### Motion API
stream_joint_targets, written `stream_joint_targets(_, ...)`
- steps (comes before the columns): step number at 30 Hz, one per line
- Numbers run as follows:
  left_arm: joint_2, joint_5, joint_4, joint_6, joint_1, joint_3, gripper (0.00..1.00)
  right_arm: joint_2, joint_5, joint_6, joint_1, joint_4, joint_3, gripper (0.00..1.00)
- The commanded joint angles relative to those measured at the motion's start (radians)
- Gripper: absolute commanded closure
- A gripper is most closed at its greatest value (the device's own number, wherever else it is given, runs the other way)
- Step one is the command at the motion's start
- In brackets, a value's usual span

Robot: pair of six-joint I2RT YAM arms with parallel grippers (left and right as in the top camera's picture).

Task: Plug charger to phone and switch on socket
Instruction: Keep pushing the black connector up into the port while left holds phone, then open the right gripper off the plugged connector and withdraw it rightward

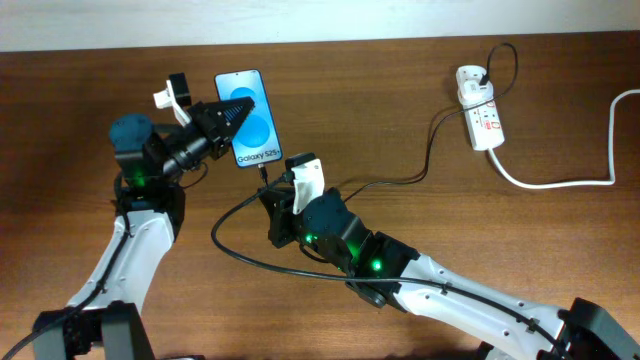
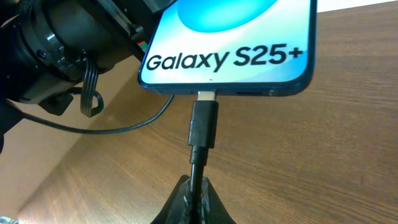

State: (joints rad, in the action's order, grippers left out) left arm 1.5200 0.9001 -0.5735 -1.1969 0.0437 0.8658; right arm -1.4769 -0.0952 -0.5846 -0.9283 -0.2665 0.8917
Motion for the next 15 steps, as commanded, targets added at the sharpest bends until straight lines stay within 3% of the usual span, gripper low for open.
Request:
stream_joint_targets(1,-0.026,0.085,-0.008,0.048,-0.023,0.012,1.0,-0.005,-0.018,-0.004,0.019,-0.021,0.011,0.96)
stream_joint_targets(6,-0.026,0.145,-0.007,0.116,-0.023,0.012,1.0,0.003,-0.021,0.011,0.021,0.007,0.011,0.96)
stream_joint_targets(15,-0.026,0.222,-0.005,0.129,-0.047,0.012,1.0,0.006,-0.06,0.03,0.021,0.001,0.048,0.96)
